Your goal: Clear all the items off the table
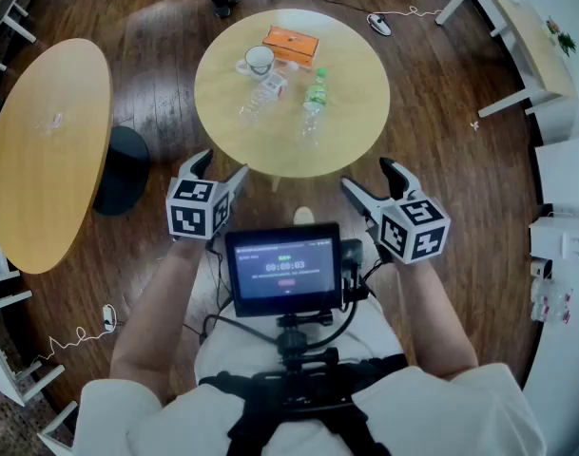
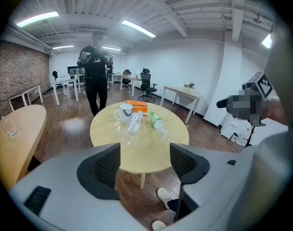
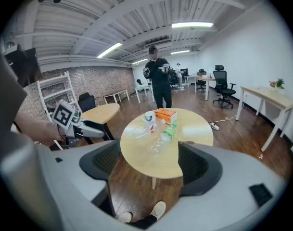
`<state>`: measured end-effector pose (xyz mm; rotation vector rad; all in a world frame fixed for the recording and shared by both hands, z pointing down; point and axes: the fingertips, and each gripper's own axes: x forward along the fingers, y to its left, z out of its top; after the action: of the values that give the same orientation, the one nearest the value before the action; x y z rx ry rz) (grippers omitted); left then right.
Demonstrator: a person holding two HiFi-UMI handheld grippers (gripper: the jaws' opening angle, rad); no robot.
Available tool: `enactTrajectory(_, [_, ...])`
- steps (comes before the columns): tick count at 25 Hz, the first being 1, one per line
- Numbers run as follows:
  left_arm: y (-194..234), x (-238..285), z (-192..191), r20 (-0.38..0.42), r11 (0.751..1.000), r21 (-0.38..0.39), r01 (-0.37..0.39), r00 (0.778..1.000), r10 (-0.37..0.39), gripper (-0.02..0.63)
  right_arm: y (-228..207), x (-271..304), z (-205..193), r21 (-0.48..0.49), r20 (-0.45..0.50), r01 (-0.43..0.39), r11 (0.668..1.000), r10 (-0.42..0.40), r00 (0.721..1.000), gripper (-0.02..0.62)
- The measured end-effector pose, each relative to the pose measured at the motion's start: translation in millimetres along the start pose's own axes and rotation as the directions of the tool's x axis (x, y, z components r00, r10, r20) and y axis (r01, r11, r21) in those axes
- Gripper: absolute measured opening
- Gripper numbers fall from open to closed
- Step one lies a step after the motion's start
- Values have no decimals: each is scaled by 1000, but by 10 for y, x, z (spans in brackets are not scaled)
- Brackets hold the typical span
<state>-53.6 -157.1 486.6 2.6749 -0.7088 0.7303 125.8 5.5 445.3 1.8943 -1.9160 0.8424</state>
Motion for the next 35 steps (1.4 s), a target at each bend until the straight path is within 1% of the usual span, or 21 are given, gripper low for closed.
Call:
enactTrajectory(2, [52, 234, 77, -15, 1000, 11, -1, 1000, 1, 328, -42, 56, 69, -11, -14, -19, 1000, 19, 1000, 390])
enactTrajectory(3, [74, 394, 124, -25, 1000, 19, -1, 1000, 1, 343, -105, 91, 107, -14, -21, -27, 1000, 27, 999, 390])
enactTrajectory(5, [127, 802, 221, -51, 999, 41, -2, 999, 4, 347, -320, 184, 188, -12, -37, -40, 999, 39, 999, 390])
enactTrajectory(6, [167, 1008, 254, -69, 999, 51, -3, 998, 7, 362, -430, 233, 219, -10, -44, -46, 999, 46, 998, 390])
enactTrajectory(8, [264, 1350, 268, -113, 998, 63, -2, 994, 9, 364, -587, 322, 239, -2, -59, -61, 998, 61, 996, 390])
enactTrajectory(9, [309, 1493, 255, -139, 998, 67, 3, 990, 7, 377, -642, 363, 237, 2, -67, -69, 998, 69, 995, 390])
enactTrajectory(12, [391, 1850, 155, -227, 997, 80, 21, 974, -2, 405, -777, 471, 201, 13, -93, -93, 996, 94, 991, 390])
enactTrajectory(13, [403, 1947, 109, -255, 996, 87, 26, 967, -3, 405, -817, 502, 186, 16, -102, -101, 995, 102, 989, 390])
enactTrajectory(15, [408, 2110, 9, -311, 993, 111, 37, 951, 0, 405, -895, 558, 162, 19, -122, -115, 993, 116, 986, 390])
enactTrajectory(17, [423, 2238, -126, -370, 988, 146, 43, 929, 14, 405, -964, 612, 157, 21, -138, -127, 992, 129, 982, 390])
enactTrajectory(19, [493, 2332, -275, -424, 984, 173, 35, 905, 43, 394, -1017, 680, 175, 22, -149, -142, 990, 144, 978, 390])
enactTrajectory(20, [527, 2360, -317, -439, 983, 180, 29, 897, 53, 373, -1036, 716, 187, 22, -152, -150, 988, 151, 977, 390])
enactTrajectory(21, [547, 2377, -332, -443, 982, 186, 27, 894, 60, 331, -1048, 745, 195, 22, -155, -157, 987, 158, 975, 390])
enactTrajectory(23, [542, 2376, -336, -444, 978, 207, 32, 894, 64, 313, -1064, 792, 193, 22, -161, -170, 985, 171, 972, 390])
enactTrajectory(26, [494, 2351, -332, -454, 968, 244, 63, 889, 56, 298, -1101, 847, 184, 24, -166, -184, 983, 186, 968, 390])
enactTrajectory(28, [438, 2308, -317, -461, 956, 277, 95, 886, 46, 295, -1123, 862, 193, 24, -167, -188, 982, 190, 968, 390])
enactTrajectory(30, [380, 2237, -284, -458, 943, 310, 121, 888, 36, 290, -1131, 885, 212, 22, -163, -193, 981, 194, 967, 390])
enactTrajectory(32, [328, 2157, -248, -445, 938, 321, 132, 895, 26, 287, -1141, 908, 236, 22, -155, -198, 980, 199, 968, 390])
enactTrajectory(35, [271, 1989, -253, -432, 944, 303, 129, 902, 16, 282, -1146, 931, 249, 32, -147, -208, 978, 211, 967, 390])
